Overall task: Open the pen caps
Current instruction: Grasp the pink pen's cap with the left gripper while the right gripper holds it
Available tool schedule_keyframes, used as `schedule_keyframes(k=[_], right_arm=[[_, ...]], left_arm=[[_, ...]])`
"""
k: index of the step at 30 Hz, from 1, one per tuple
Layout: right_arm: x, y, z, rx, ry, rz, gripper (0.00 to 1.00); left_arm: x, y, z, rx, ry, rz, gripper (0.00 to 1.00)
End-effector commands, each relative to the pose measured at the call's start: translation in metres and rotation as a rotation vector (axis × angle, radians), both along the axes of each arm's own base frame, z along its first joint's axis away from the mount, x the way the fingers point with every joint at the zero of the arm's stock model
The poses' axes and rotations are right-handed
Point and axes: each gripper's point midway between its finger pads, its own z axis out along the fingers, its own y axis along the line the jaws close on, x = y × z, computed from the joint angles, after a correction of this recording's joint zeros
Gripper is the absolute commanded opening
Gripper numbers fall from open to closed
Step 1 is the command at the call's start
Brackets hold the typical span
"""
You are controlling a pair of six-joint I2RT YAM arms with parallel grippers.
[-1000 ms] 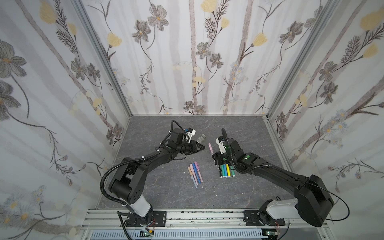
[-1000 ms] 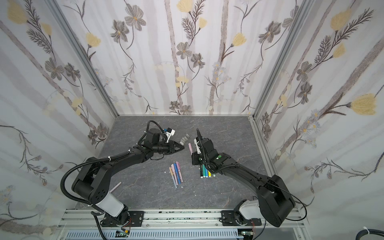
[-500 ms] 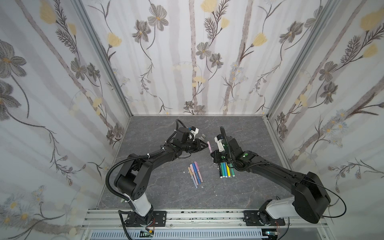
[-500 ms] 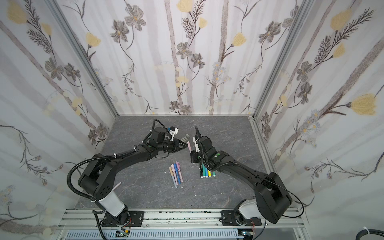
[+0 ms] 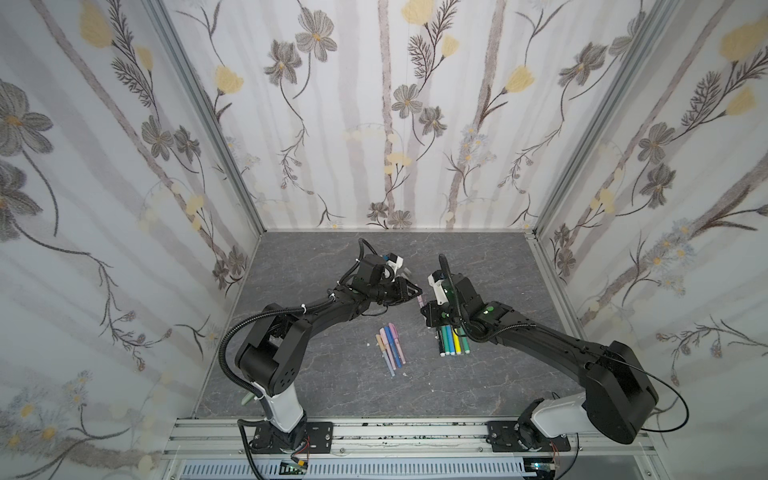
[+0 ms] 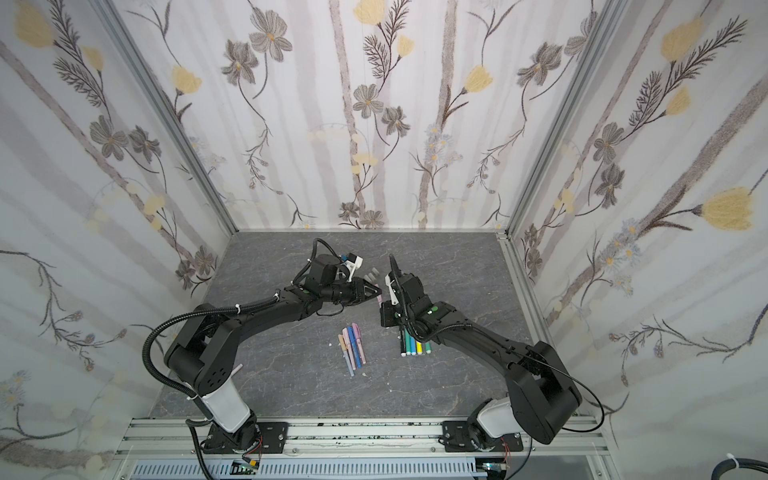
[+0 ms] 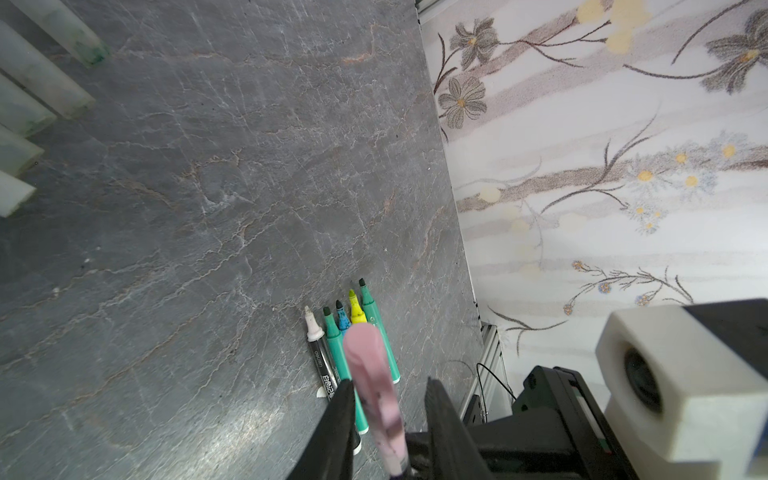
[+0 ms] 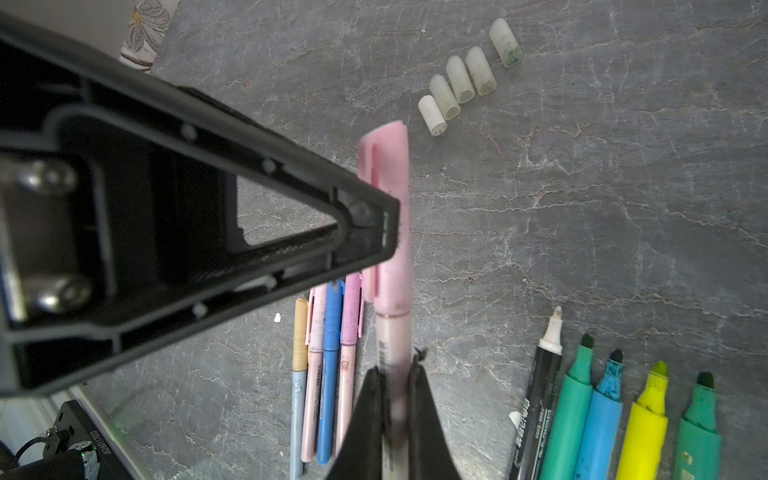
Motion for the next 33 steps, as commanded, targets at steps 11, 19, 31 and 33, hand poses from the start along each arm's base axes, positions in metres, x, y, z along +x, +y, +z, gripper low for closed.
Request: schedule_keyframes(k=[11, 19, 31, 33], right_arm=[[0.005, 0.006, 0.008, 0.031, -0.026, 0.003, 0.00], [0.004, 0.005, 0.005, 0.024, -0.023, -0.001, 0.00], [0.006, 0.011, -0.004, 0.039, 0.001, 0.011, 0.20], [0.006, 0.012, -0.005, 0.038, 0.002, 0.010, 0.12]], left_arm=[[0.006, -0.013, 0.005, -0.026, -0.013, -0.011, 0.22], [0.007, -0.014, 0.005, -0.029, -0.011, -0.013, 0.06], [0.005, -0.013, 0.011, -0.039, -0.017, -0.016, 0.00], [0.005, -0.013, 0.011, -0.038, -0.017, -0.016, 0.00]])
